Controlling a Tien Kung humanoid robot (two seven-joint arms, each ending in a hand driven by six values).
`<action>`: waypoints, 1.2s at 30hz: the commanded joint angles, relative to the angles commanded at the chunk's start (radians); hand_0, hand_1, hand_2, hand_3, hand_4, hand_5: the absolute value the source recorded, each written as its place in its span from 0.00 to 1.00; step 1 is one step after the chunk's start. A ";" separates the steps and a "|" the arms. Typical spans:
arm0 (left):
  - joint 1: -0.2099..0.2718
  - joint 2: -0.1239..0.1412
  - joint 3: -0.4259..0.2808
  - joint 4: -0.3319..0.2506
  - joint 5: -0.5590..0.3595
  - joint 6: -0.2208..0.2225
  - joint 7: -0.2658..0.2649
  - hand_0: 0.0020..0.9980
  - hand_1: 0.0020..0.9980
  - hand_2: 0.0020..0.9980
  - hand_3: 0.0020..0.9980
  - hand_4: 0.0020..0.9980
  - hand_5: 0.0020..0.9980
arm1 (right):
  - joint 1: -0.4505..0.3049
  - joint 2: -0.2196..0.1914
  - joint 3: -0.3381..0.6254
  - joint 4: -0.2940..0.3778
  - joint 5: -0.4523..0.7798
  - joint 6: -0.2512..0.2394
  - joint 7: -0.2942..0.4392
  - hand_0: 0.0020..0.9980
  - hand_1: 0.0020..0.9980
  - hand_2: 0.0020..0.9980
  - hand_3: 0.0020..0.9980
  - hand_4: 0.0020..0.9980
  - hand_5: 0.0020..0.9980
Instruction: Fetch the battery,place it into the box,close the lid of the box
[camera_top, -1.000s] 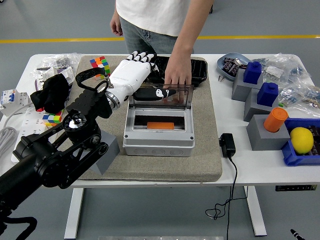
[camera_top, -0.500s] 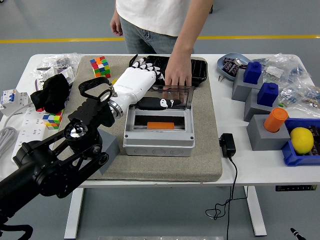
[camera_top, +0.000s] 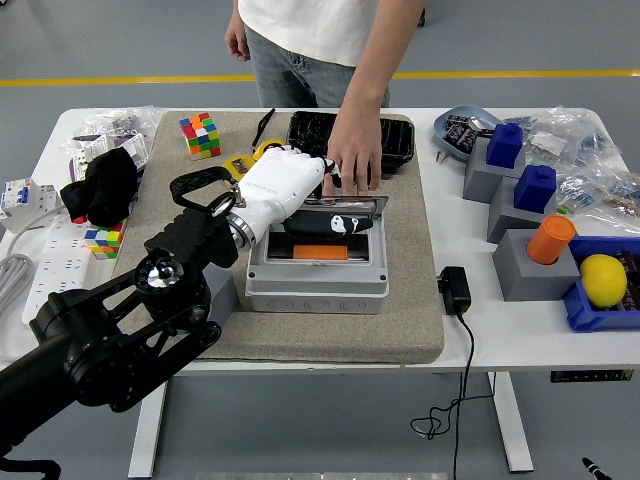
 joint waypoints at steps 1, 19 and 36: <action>0.002 0.002 0.002 -0.008 -0.007 -0.011 0.012 0.67 0.27 0.41 0.64 1.00 1.00 | 0.000 0.000 -0.001 0.000 0.001 0.000 0.000 0.77 0.72 0.73 0.77 1.00 1.00; 0.037 0.016 -0.004 -0.111 0.017 -0.062 0.046 0.67 0.27 0.43 0.64 1.00 1.00 | -0.003 0.001 -0.002 0.000 -0.001 0.002 -0.002 0.77 0.72 0.73 0.76 1.00 1.00; 0.215 -0.079 -0.663 -0.160 -0.602 -0.300 -0.172 0.65 0.72 0.72 0.71 1.00 1.00 | -0.009 0.008 0.005 0.001 -0.007 0.003 -0.005 0.77 0.72 0.73 0.76 1.00 1.00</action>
